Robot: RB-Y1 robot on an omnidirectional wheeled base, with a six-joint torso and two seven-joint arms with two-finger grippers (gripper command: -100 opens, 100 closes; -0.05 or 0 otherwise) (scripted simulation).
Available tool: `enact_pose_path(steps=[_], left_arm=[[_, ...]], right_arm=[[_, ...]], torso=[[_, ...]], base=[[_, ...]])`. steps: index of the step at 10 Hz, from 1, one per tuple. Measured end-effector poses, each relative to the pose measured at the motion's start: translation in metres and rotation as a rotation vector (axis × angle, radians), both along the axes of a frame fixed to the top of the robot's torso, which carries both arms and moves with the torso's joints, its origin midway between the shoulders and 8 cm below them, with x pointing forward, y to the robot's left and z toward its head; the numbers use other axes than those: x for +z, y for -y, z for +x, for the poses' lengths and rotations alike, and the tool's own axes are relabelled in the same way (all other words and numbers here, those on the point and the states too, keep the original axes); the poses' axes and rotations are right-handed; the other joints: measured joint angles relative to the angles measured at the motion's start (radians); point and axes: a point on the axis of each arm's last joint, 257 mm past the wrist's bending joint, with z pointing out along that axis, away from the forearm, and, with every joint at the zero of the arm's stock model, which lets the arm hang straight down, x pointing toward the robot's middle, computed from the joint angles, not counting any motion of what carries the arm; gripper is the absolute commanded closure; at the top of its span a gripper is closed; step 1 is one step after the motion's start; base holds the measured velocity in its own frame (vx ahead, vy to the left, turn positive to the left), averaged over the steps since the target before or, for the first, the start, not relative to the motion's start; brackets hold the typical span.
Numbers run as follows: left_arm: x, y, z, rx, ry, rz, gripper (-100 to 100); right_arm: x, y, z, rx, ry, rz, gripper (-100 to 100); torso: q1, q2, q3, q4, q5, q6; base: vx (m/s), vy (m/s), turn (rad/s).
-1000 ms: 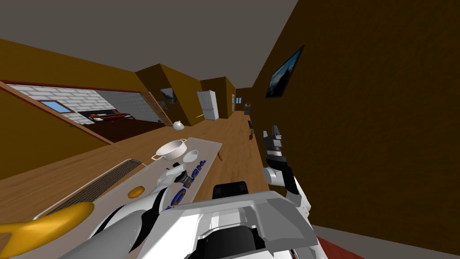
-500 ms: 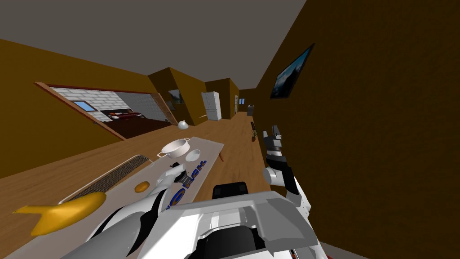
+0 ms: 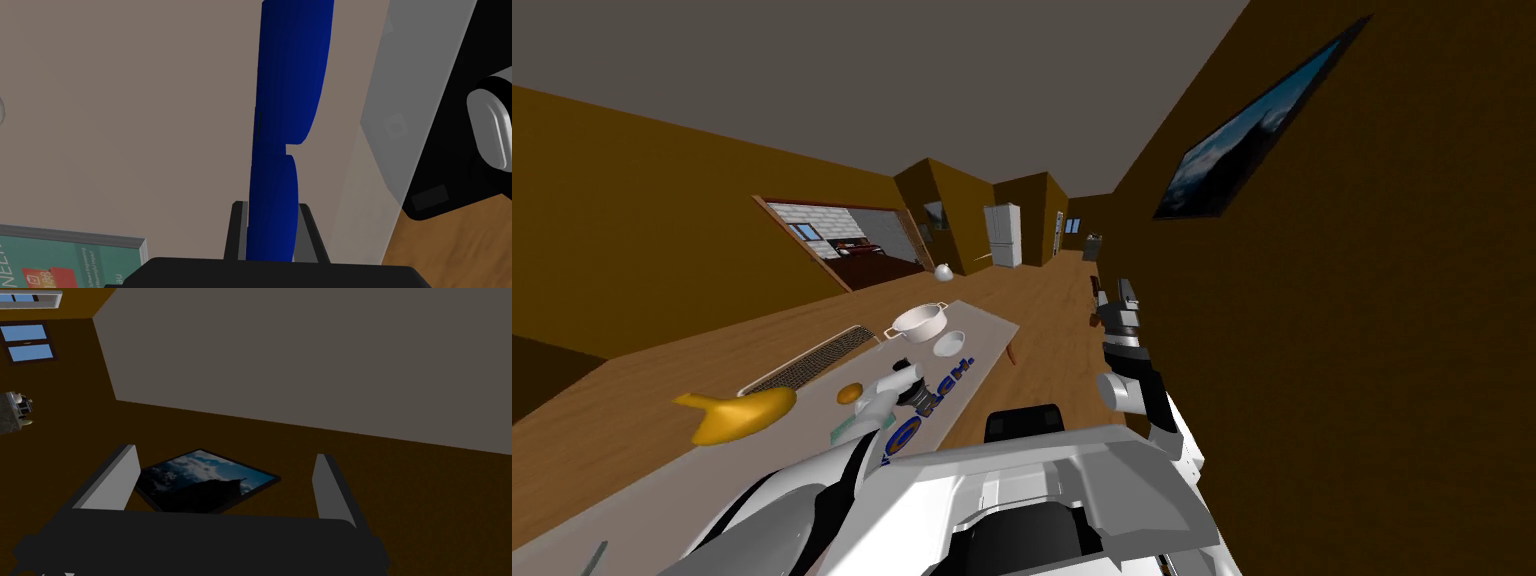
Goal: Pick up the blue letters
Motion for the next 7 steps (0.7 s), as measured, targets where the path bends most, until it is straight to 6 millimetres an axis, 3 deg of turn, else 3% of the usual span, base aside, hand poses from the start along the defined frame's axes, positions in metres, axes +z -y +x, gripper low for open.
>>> enact_pose_path(steps=[3,6,7], left_arm=[[0.0049,-0.0007,-0.0001,-0.088,0.0,-0.001,100],[0.0102,-0.0003,-0.0008,-0.178,-0.003,-0.003,100],[0.0104,-0.0002,-0.0011,-0.184,-0.004,-0.004,0]], right_arm=[[0.0,0.0,0.0,0.0,0.0,0.0,0],[0.0001,0.0,0.0,0.0,0.0,0.0,0],[0.0002,-0.0001,0.0001,0.0,0.0,0.0,0]], torso=[[0.002,0.003,0.002,0.001,0.0,0.0],[0.002,0.004,0.002,0.001,0.0,0.002],[0.005,0.007,0.004,0.002,0.0,0.003]], base=[[0.142,-0.101,0.385],[0.084,-0.086,0.132],[0.008,-0.01,-0.009]])
